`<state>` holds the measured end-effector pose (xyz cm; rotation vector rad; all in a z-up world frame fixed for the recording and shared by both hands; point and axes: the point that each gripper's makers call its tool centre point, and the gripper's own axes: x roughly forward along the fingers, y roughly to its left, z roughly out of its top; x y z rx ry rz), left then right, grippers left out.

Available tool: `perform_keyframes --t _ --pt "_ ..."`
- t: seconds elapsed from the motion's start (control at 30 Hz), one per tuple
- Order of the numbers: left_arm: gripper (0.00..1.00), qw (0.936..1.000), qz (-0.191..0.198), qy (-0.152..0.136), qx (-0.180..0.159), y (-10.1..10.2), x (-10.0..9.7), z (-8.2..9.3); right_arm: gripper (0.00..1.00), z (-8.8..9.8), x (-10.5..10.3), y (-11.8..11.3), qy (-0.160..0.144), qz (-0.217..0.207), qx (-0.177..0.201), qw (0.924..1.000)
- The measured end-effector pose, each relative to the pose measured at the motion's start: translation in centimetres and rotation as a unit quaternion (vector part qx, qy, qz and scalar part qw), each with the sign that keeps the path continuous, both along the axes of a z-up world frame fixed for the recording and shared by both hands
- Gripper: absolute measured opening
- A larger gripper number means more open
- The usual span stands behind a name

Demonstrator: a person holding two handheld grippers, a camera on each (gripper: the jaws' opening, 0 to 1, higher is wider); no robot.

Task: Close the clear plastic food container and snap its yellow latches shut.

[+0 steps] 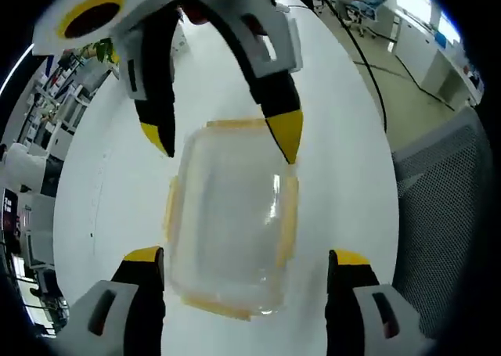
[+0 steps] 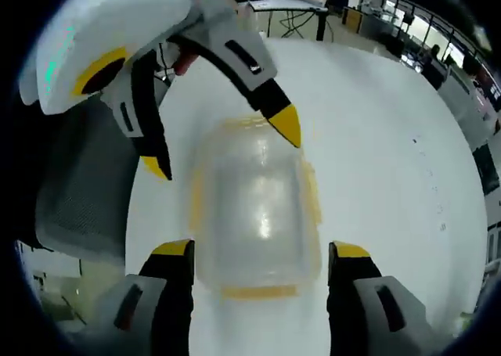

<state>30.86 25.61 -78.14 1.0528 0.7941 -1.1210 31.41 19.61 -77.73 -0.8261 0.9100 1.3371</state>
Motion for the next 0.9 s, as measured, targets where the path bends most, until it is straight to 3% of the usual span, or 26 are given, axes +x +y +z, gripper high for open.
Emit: perform_keyframes --t 0.3,0.43,0.57,0.7,0.9 --pt "0.83 0.9997 -0.013 0.016 0.014 0.6 0.6 -0.8 0.75 -1.1 -0.8 -0.9 -0.036 0.026 -0.026 0.9986" --pt "0.81 0.9992 -0.021 0.022 0.027 1.0 0.5 -1.5 0.74 -2.1 -0.9 -1.3 -0.071 0.05 -0.053 0.9948" --pt "0.78 0.9991 -0.013 0.028 0.027 0.9 0.8 -1.7 0.81 -2.5 -1.2 -1.2 -0.066 0.037 -0.044 0.9962" --pt "0.77 0.999 -0.018 0.031 0.028 0.8 0.9 -2.0 0.72 -2.1 -0.8 -1.3 -0.064 0.032 -0.039 0.9967" --pt "0.74 0.9982 -0.041 0.022 0.038 1.0 1.3 -2.3 0.73 -2.3 -0.8 -1.3 -0.045 0.034 -0.043 0.9975"
